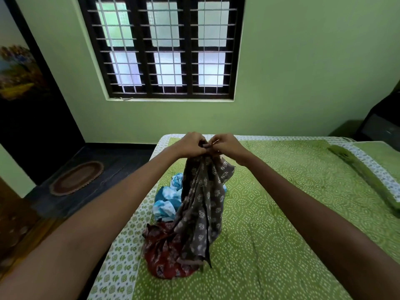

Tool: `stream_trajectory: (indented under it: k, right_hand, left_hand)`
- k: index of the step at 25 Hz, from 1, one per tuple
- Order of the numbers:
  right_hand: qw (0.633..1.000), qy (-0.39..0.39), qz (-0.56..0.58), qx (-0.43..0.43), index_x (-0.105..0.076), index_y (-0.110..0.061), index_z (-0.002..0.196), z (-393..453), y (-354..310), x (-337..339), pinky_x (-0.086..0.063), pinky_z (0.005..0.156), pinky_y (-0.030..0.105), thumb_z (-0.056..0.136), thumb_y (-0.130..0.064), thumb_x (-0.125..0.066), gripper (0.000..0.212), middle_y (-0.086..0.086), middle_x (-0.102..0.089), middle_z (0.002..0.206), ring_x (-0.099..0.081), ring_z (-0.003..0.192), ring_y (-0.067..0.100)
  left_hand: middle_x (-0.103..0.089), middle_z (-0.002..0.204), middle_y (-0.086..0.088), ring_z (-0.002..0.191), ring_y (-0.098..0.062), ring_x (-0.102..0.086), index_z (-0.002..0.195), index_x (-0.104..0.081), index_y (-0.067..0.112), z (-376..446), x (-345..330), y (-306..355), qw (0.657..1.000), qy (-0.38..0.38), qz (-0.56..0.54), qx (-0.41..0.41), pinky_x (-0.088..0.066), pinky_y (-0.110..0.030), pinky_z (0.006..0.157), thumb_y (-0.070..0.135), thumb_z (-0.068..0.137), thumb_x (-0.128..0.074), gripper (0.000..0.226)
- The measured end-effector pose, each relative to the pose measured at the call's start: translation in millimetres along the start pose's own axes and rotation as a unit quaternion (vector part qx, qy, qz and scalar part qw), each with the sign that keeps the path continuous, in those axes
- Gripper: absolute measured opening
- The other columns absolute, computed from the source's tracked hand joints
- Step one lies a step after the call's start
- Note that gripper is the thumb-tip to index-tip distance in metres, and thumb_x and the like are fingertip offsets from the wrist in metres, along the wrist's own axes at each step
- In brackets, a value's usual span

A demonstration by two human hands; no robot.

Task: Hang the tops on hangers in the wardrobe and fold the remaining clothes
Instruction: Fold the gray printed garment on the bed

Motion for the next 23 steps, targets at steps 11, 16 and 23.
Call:
stream_trajectory:
  k: [11, 16, 23]
  right_hand:
    - [0.781, -0.165, -0.570, 0.194, -0.069, -0.005, 0.089, -30, 19, -33, -0.041, 0.083, 0.033, 0.083, -0.031, -0.058, 0.029, 0.015, -0.068, 0.092, -0.062, 0.088, 0.031]
    - [0.790, 0.009, -0.545, 0.281, -0.075, -0.006, 0.083, -15, -12, 39, -0.043, 0.086, 0.041, 0.083, -0.026, -0.064, 0.023, 0.015, -0.061, 0.113, -0.055, 0.104, 0.033]
    - [0.901, 0.058, -0.419, 0.094, -0.069, 0.011, 0.078, -5, 7, 85, -0.042, 0.063, 0.035, 0.085, -0.010, -0.061, 0.024, 0.026, -0.067, 0.073, -0.061, 0.065, 0.035]
  left_hand:
    - [-0.067, 0.082, -0.021, 0.077, -0.029, -0.063, 0.081, -0.071, -0.008, -8, 58, -38, 0.989, 0.121, 0.044, -0.068, -0.038, -0.024, 0.066, 0.000, 0.073, -0.058, 0.017]
    - [-0.068, 0.085, -0.022, 0.077, -0.029, -0.062, 0.085, -0.071, -0.007, -19, 47, -64, 0.992, 0.125, 0.030, -0.017, -0.037, -0.024, 0.061, -0.008, 0.075, -0.061, 0.015]
    - [-0.070, 0.095, -0.018, 0.079, -0.017, -0.056, 0.098, -0.071, -0.003, -6, 39, -40, 0.998, 0.054, 0.001, -0.008, -0.035, -0.021, 0.061, -0.005, 0.077, -0.064, 0.022]
Point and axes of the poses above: each hand's wrist, its own z-axis towards the middle knuckle, its own x-axis out of the back of the hand, y = z × x, the point moved 7 cm from there along z, towards the middle knuckle
